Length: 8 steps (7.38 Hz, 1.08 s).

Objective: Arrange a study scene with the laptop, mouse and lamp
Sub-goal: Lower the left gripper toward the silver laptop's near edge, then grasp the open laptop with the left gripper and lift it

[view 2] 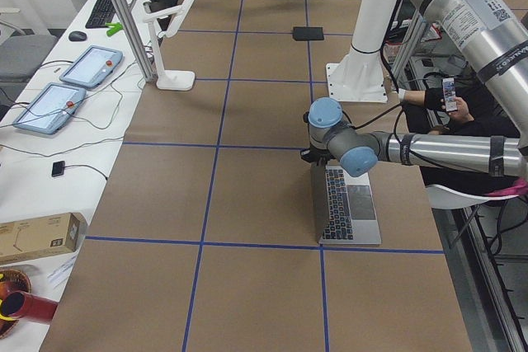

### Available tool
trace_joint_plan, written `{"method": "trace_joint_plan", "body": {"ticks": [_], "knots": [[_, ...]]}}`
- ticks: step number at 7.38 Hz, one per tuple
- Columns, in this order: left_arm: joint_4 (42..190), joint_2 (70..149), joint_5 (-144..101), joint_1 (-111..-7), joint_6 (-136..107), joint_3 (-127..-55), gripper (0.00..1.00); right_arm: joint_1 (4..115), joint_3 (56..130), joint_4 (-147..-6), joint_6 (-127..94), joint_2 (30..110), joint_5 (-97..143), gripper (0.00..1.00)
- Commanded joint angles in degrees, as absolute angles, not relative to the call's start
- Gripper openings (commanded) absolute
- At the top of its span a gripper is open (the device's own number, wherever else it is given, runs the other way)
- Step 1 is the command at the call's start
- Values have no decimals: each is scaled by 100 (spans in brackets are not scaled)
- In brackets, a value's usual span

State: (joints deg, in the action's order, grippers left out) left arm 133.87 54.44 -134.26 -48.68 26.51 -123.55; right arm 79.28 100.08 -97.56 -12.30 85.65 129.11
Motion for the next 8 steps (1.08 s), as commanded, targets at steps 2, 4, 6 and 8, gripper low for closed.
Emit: {"method": "trace_joint_plan", "body": {"ticks": [2, 4, 6, 8], "knots": [[13474, 5432, -13438, -4983, 2663, -12357, 11, 7919, 10002, -9756, -1230, 8569, 12911, 100], [13587, 5362, -13473, -5097, 2672, -12357, 1, 7901, 9976, -9765, -1230, 8578, 12920, 100], [13684, 5361, -13517, -5246, 2672, -12357, 0, 7901, 9941, -9765, -1239, 8578, 12920, 100], [13702, 5396, -13526, -5352, 2689, -12419, 0, 7893, 9914, -9765, -1239, 8569, 12920, 100]]}}
